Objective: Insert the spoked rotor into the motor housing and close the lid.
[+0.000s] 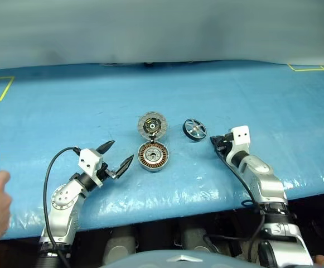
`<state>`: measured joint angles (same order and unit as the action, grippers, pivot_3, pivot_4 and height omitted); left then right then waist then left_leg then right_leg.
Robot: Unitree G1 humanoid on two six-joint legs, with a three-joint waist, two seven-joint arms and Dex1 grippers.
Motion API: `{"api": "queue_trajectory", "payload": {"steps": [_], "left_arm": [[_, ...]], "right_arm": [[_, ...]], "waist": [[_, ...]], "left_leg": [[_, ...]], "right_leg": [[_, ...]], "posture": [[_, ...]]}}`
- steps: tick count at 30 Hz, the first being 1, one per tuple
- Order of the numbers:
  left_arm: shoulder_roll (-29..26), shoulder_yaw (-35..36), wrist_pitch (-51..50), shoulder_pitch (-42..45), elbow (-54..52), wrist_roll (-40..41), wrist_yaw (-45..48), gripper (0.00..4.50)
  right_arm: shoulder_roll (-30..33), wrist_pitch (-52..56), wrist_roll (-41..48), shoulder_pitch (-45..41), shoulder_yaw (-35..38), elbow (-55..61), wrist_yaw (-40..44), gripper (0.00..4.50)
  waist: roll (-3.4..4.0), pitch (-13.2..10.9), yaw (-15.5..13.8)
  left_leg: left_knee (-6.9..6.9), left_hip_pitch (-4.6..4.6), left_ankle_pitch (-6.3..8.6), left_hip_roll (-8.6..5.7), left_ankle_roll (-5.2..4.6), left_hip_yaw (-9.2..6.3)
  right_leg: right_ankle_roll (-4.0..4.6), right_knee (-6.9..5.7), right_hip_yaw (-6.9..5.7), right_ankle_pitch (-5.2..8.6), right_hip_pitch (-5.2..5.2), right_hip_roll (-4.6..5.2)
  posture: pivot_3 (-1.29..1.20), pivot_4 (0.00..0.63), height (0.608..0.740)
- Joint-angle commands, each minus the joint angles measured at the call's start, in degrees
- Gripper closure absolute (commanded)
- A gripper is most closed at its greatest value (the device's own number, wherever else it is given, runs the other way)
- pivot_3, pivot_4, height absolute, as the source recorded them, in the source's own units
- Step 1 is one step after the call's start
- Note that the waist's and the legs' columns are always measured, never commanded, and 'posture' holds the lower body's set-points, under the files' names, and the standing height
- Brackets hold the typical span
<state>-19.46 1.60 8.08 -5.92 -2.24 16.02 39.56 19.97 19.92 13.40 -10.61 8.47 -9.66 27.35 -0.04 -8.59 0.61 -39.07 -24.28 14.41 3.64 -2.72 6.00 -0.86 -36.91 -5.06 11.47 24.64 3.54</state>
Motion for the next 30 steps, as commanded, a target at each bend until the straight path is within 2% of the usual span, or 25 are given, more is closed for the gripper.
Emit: {"api": "queue_trajectory", "payload": {"steps": [1, 4, 8, 14, 18, 30], "left_arm": [[-0.78, 0.23, 0.63, -0.26, -0.44, 0.86, 1.42, 0.0], [-1.27, 0.06, 0.3, -0.47, -0.21, 1.49, 2.97, 0.0], [-1.61, -0.08, 0.19, -0.39, 0.17, 1.83, 4.35, 0.0], [-1.48, -0.26, 0.22, -0.94, 0.02, 2.44, 6.07, 0.0], [-1.4, -0.39, 0.49, -1.2, 0.11, 2.32, 6.33, 0.0], [-1.03, -0.68, 1.11, -1.49, 0.42, 1.32, 5.41, 0.0]], "right_arm": [[3.67, 3.87, 3.4, 5.26, -2.56, 11.6, 6.91, 3.86], [8.51, 6.32, 7.17, 10.0, -8.66, 21.25, 17.6, 3.86], [8.83, 7.78, 8.95, 8.92, -13.16, 26.21, 20.73, 3.86], [5.15, 5.85, 6.01, 2.76, -18.6, 26.18, 18.93, 3.86], [3.39, 4.3, 3.38, -0.66, -21.01, 22.44, 17.99, 3.86], [-1.47, 1.56, -1.65, -6.46, -26.01, 13.91, 17.2, 3.86]], "waist": [[0.02, 0.0, 0.0], [0.04, -0.01, 0.01], [0.04, -0.02, 0.22], [0.02, -0.02, -0.03], [-0.01, 0.0, -0.31], [-0.01, 0.0, -0.04]], "left_leg": [[-0.01, 0.0, 0.0, 0.01, 0.0, 0.0], [0.0, -0.01, 0.01, 0.02, 0.0, -0.02], [-0.04, 0.02, 0.01, 0.09, 0.0, -0.02], [-0.06, 0.0, 0.02, 0.0, 0.01, -0.1], [-0.06, -0.42, 0.02, -0.07, -0.02, -0.11], [-0.1, -0.29, 0.02, -0.03, -0.03, -0.1]], "right_leg": [[0.0, 0.0, -0.01, 0.0, 0.0, 0.0], [0.07, 0.02, -0.02, 0.05, 0.02, 0.02], [0.08, 0.01, -0.07, 0.06, 0.04, -0.01], [0.09, 0.02, -0.14, 0.06, 0.31, 0.08], [0.08, 0.0, -0.11, 0.04, 0.37, 0.06], [0.05, -0.01, -0.13, 0.02, 0.23, 0.01]], "posture": [[0.0, 0.15, 0.74], [0.0, 0.15, 0.74], [0.0, 0.15, 0.74], [0.0, 0.15, 0.74], [0.0, 0.15, 0.74], [0.0, 0.15, 0.74]]}}
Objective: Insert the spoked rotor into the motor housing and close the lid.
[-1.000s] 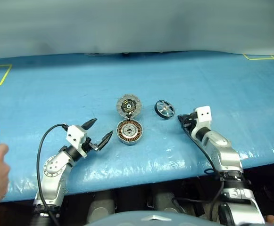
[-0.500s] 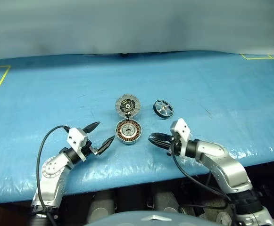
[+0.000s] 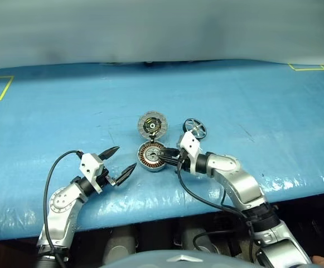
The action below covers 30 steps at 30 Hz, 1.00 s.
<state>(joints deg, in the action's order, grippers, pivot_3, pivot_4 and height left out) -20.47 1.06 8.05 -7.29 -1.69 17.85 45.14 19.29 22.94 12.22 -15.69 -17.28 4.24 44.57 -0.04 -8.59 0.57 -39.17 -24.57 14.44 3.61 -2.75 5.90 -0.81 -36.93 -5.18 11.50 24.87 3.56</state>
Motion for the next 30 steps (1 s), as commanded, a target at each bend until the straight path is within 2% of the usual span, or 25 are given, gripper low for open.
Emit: {"api": "queue_trajectory", "payload": {"steps": [1, 11, 30], "left_arm": [[-0.03, -0.17, 1.13, -0.17, -0.15, -0.53, -0.26, 0.0], [-0.04, -0.21, 1.33, -0.4, -0.14, -0.93, -0.75, 0.0], [0.11, -0.24, 1.66, -0.27, 0.51, -1.3, -1.42, 0.0]], "right_arm": [[-1.12, -1.57, -0.66, -1.53, -0.5, -0.29, -0.04, 3.86], [-2.37, -2.66, -1.93, -3.55, -0.26, -4.13, -0.23, 3.86], [-3.29, -2.19, -2.5, -4.19, -0.47, -3.82, 0.1, 3.86]], "waist": [[0.0, 0.0, 0.0], [0.0, 0.0, 0.02], [0.01, 0.0, 0.05]], "left_leg": [[0.0, 0.0, 0.0, 0.0, 0.0, 0.0], [0.0, 0.02, 0.0, 0.0, 0.0, 0.0], [0.0, 0.04, 0.0, 0.0, 0.0, 0.01]], "right_leg": [[0.0, 0.0, 0.0, 0.0, 0.0, 0.0], [-0.01, 0.01, 0.0, -0.01, -0.02, 0.0], [-0.03, 0.0, 0.0, -0.02, -0.04, 0.0]], "posture": [[0.0, 0.15, 0.74], [0.0, 0.15, 0.74], [0.0, 0.15, 0.74]]}}
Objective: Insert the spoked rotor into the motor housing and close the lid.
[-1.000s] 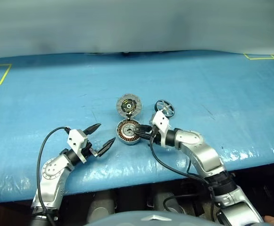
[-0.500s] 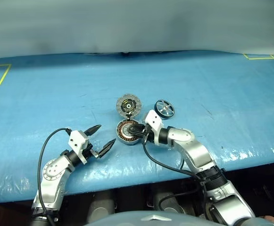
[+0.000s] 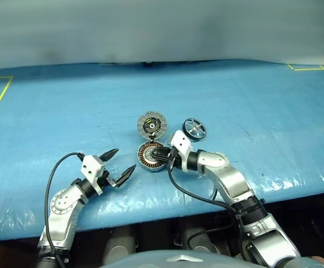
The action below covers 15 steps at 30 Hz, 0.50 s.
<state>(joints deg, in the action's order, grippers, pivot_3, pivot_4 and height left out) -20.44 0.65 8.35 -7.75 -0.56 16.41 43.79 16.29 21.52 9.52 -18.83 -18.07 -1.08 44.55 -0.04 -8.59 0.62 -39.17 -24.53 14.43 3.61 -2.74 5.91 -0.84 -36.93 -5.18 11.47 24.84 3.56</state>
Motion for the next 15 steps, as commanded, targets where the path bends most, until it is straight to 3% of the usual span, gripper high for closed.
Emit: {"api": "queue_trajectory", "payload": {"steps": [1, 12, 15], "left_arm": [[0.09, 0.16, 1.36, 0.18, -0.62, 0.14, -0.09, 0.0], [0.25, 0.15, 1.56, 0.15, -0.52, -0.18, -0.5, 0.0], [0.21, 0.14, 1.6, 0.16, -0.5, -0.24, -0.62, 0.0]], "right_arm": [[-0.33, -0.74, 0.16, -1.05, 0.3, 1.55, 0.16, 3.86], [0.34, -0.06, -0.08, -0.67, -0.41, 1.55, 1.3, 3.86], [0.26, -0.17, 0.0, -0.56, -0.39, 1.87, 1.31, 2.82]], "waist": [[0.0, 0.0, -0.02], [0.0, 0.0, -0.01], [0.0, 0.0, 0.0]], "left_leg": [[0.0, 0.0, 0.0, 0.0, 0.0, 0.0], [0.0, 0.0, 0.0, 0.0, 0.0, 0.0], [0.0, 0.01, 0.0, 0.0, 0.0, 0.0]], "right_leg": [[0.0, 0.0, 0.0, 0.0, 0.0, 0.0], [0.0, 0.0, 0.0, 0.0, 0.0, 0.0], [0.0, 0.0, 0.0, 0.0, -0.01, 0.0]], "posture": [[0.0, 0.15, 0.74], [0.0, 0.15, 0.74], [0.0, 0.15, 0.74]]}}
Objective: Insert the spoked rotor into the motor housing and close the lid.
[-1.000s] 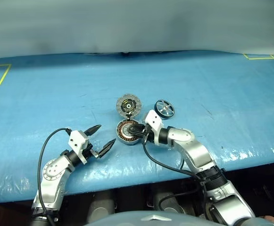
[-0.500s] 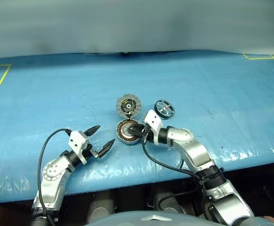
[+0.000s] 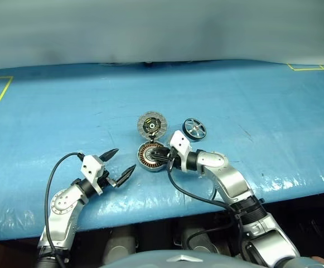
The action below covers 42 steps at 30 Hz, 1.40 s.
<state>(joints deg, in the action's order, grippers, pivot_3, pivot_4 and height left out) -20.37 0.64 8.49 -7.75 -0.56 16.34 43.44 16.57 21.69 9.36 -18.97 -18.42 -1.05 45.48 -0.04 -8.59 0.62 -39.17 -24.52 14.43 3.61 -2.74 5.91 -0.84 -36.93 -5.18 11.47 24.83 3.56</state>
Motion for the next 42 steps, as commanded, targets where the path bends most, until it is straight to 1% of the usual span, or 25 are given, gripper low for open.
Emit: {"api": "queue_trajectory", "payload": {"steps": [1, 2, 15, 18, 21, 23, 31, 37, 42], "left_arm": [[0.13, 0.12, 1.47, 0.17, -0.5, -0.19, -0.31, 0.0], [0.14, 0.1, 1.47, 0.19, -0.48, -0.19, -0.33, 0.0], [0.2, -0.36, 1.76, 0.25, -0.14, -0.34, -0.87, 0.0], [0.22, -0.5, 1.75, 0.28, -0.13, -0.37, -0.95, 0.0], [0.2, -0.57, 1.76, 0.32, -0.16, -0.36, -1.02, 0.0], [0.18, -0.57, 1.76, 0.31, -0.17, -0.37, -1.1, 0.0], [0.31, -0.78, 1.5, 0.02, -0.37, -0.34, -1.24, 0.0], [0.3, -0.82, 1.55, -0.13, -0.57, -0.4, -1.46, 0.0], [0.21, -0.99, 1.5, -0.16, -0.66, -0.37, -1.65, 0.0]], "right_arm": [[-0.23, -0.48, 0.45, -0.36, 0.15, 2.04, 0.36, 2.52], [-0.41, -0.57, 0.7, -0.34, 0.32, 2.25, 0.34, 2.2], [-1.46, -0.2, 2.25, -0.62, 2.0, 2.74, -0.59, 2.2], [-1.58, -0.49, 1.92, -0.79, 2.03, 1.99, -0.86, 2.75], [-1.82, -0.56, 1.63, -0.82, 1.91, 1.07, -1.24, 3.7], [-1.94, -0.52, 1.59, -0.84, 1.79, 0.89, -1.31, 4.43], [-2.36, -0.2, 0.29, -1.76, 0.91, -0.8, -2.06, 4.47], [-0.93, 0.72, -3.59, -2.17, -1.57, -0.63, -2.76, 4.47], [-0.24, 1.46, -4.54, -1.53, -2.68, 0.54, -2.41, 4.47]], "waist": [[0.0, 0.0, -0.01], [0.0, 0.0, -0.01], [0.0, 0.0, -0.01], [0.0, 0.0, -0.01], [0.0, 0.0, 0.0], [0.0, 0.0, 0.0], [0.0, 0.0, 0.02], [0.01, 0.01, 0.02], [0.01, 0.02, 0.0]], "left_leg": [[0.0, 0.01, 0.0, 0.0, 0.0, 0.0], [0.0, 0.02, 0.0, 0.0, 0.0, 0.0], [0.0, 0.02, 0.0, 0.0, 0.0, 0.0], [0.0, 0.02, 0.0, 0.0, 0.0, 0.0], [0.0, 0.02, 0.0, 0.0, 0.0, 0.0], [0.0, 0.02, 0.0, 0.0, 0.0, 0.0], [0.0, 0.02, 0.0, 0.0, 0.0, 0.0], [0.0, 0.03, 0.0, 0.0, 0.0, 0.0], [0.0, 0.08, 0.0, 0.0, 0.0, 0.0]], "right_leg": [[0.0, 0.0, 0.0, 0.0, -0.01, 0.0], [0.0, 0.0, 0.0, 0.0, -0.02, 0.0], [0.0, 0.0, 0.0, 0.0, -0.01, 0.0], [0.0, 0.0, 0.0, 0.0, -0.02, 0.01], [0.0, 0.0, 0.0, 0.0, -0.01, 0.01], [0.0, 0.0, 0.0, 0.0, -0.01, 0.0], [0.0, 0.0, 0.0, 0.0, -0.02, 0.0], [0.0, 0.0, 0.0, 0.0, -0.02, 0.01], [0.0, 0.0, 0.0, 0.0, -0.07, 0.01]], "posture": [[0.0, 0.15, 0.74], [0.0, 0.15, 0.74], [0.0, 0.15, 0.74], [0.0, 0.15, 0.74], [0.0, 0.15, 0.74], [0.0, 0.15, 0.74], [0.0, 0.15, 0.74], [0.0, 0.15, 0.74], [0.0, 0.15, 0.74]]}}
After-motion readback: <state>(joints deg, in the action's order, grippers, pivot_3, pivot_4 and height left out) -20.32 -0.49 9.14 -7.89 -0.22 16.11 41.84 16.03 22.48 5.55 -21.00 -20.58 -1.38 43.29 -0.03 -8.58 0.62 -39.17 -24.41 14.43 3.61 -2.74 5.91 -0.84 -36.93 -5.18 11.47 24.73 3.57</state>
